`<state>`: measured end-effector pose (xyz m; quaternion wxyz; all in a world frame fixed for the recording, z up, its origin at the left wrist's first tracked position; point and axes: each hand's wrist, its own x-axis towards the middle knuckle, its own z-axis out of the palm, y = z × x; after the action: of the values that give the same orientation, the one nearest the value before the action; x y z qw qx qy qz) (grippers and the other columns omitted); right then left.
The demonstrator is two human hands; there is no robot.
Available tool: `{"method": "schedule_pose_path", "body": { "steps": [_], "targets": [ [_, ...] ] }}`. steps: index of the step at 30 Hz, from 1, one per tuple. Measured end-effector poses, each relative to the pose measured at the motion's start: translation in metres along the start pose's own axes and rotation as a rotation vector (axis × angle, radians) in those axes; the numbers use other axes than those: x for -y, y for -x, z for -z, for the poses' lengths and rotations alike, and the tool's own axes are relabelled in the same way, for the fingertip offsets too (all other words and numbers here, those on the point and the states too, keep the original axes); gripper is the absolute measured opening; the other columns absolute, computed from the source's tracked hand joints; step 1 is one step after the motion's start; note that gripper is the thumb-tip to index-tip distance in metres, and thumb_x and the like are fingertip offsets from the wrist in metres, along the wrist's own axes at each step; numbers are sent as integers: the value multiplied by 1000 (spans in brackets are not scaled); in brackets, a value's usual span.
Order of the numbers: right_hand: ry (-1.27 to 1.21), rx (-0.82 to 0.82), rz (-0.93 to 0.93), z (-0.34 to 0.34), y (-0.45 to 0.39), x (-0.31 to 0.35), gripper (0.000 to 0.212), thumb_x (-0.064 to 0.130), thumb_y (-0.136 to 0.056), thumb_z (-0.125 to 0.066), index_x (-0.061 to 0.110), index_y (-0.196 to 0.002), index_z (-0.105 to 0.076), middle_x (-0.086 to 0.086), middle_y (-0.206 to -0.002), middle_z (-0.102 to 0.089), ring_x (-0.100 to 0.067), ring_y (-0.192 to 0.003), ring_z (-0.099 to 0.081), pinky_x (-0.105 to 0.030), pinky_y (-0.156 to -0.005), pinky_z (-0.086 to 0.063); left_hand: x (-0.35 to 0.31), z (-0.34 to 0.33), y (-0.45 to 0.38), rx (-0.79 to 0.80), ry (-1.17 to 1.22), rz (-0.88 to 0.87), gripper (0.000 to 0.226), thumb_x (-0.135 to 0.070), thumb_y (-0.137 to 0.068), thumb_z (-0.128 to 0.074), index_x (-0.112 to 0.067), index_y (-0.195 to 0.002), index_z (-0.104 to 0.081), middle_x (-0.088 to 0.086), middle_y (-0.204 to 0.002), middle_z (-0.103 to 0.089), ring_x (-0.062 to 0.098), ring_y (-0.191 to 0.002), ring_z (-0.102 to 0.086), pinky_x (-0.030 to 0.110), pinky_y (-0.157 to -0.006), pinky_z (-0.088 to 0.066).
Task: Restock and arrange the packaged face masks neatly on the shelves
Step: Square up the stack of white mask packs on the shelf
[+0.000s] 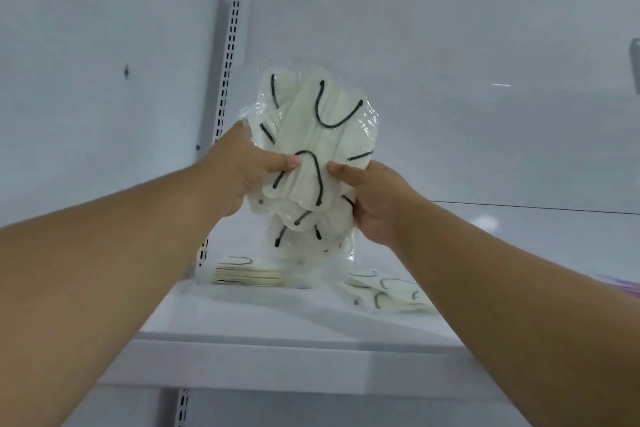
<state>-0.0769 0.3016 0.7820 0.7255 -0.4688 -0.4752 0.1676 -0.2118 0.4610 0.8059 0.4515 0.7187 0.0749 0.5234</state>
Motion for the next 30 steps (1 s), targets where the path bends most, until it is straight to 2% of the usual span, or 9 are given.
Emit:
{"method": "schedule_pose_path", "body": {
  "steps": [3,6,13,16,20,22,25,27,30],
  "targets": [
    [1,-6,-28,-27,2,-11,45,22,-79,-84,10,-118,-63,-10,-104,-75,-33,-92,-74,-51,-80,-60,4,24,19,10,-8,28,109,-53,-33,-101,-24,-129,-58,5,-121,-70,30,-110,-68,51,-90,-56],
    [33,18,-42,-38,6,-27,47,28,-78,-85,15,-114,-60,-8,-104,-75,-28,-88,-74,-43,-70,-62,20,32,37,38,-47,86,125,-60,-31,-99,-26,-140,-47,3,-132,-64,27,-123,-60,51,-102,-49],
    [25,126,-35,-30,7,-40,36,25,-83,-80,13,-114,-66,-9,-102,-77,-29,-92,-75,-45,-79,-60,37,22,44,-18,57,128,117,-65,-28,-97,-26,-130,-57,4,-120,-70,30,-104,-71,50,-85,-58],
    [72,210,-76,-28,8,-42,44,35,-88,-74,12,-124,-65,-10,-111,-74,-30,-102,-72,-48,-92,-56,32,9,51,-32,38,117,123,-75,-20,-90,-25,-127,-56,5,-114,-71,30,-98,-72,50,-80,-60],
    [57,191,-92,-25,2,-43,63,40,-74,-71,15,-130,-56,-12,-116,-72,-31,-100,-72,-47,-86,-58,26,3,51,9,39,105,121,-69,-18,-93,-22,-124,-58,8,-112,-73,31,-96,-73,50,-80,-61],
    [138,207,-52,-23,1,-45,63,37,-71,-73,18,-128,-57,-11,-117,-72,-31,-102,-72,-50,-90,-57,24,4,51,-49,-37,57,113,-67,-24,-94,-23,-122,-59,5,-114,-72,28,-100,-71,49,-84,-59],
    [193,151,39,-23,1,-47,40,29,-82,-76,20,-119,-63,-6,-111,-74,-27,-100,-72,-49,-91,-57,22,8,48,-186,-182,-69,89,-62,-40,-85,-28,-117,-56,-3,-114,-68,22,-106,-66,45,-91,-55],
    [221,71,81,-23,0,-48,58,46,-68,-83,22,-117,-62,-4,-113,-72,-27,-102,-71,-48,-91,-57,22,9,46,-179,-126,-63,96,-68,-40,-85,-28,-122,-55,-2,-119,-68,24,-110,-66,46,-92,-55],
    [232,145,40,-28,3,-49,79,58,-56,-86,26,-122,-58,-3,-117,-71,-26,-103,-71,-48,-89,-57,30,7,49,-83,-84,34,121,-84,-36,-83,-30,-138,-47,6,-136,-61,30,-121,-62,53,-98,-51]
  ]
}}
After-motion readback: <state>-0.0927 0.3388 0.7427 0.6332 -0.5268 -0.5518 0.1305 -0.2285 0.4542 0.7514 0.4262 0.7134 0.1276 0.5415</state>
